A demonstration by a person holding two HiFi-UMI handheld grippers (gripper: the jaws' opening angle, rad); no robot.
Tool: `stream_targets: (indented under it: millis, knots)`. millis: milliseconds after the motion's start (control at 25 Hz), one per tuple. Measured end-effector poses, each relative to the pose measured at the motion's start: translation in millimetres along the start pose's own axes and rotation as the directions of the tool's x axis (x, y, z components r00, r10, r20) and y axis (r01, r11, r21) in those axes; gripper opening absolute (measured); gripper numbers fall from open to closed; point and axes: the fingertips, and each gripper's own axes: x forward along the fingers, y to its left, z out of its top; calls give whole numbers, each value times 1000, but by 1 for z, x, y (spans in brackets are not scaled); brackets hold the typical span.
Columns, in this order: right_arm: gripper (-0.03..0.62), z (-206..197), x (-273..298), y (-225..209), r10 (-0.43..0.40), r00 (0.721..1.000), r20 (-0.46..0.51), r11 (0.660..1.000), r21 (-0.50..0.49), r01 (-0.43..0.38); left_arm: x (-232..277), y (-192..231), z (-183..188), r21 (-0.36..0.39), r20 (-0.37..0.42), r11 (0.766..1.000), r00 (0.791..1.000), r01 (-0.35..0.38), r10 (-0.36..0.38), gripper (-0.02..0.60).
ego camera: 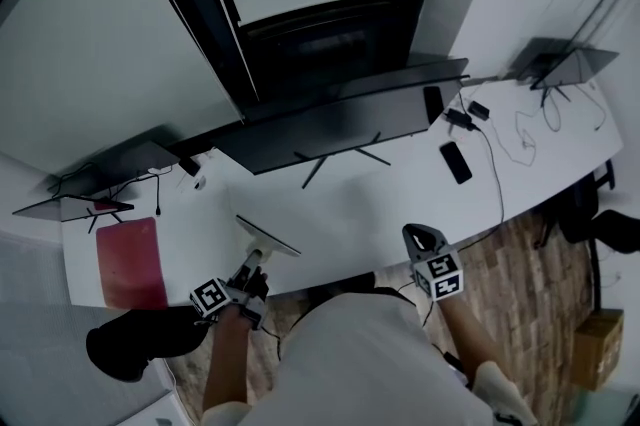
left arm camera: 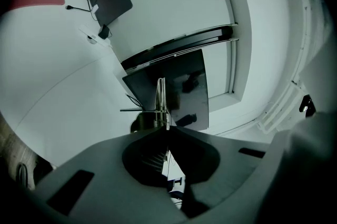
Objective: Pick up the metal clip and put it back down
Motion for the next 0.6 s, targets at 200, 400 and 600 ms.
stream_targets:
  millis: [200,400,600]
  knots:
    - [35,-4,-6,-9,-23,1000,-1,1000,12,23,21,-3,-10,16,-58,1000,998,-1,2,34]
    - [35,-21,-12,-17,-41,998,-39,998,42,43,43,1,-23,25,-115,1000,993,-3,6,32]
    - [36,-27,-13,-25,-55,998,-32,997,60,57,67,-9,-39,13,-167,1000,986,-1,4,34]
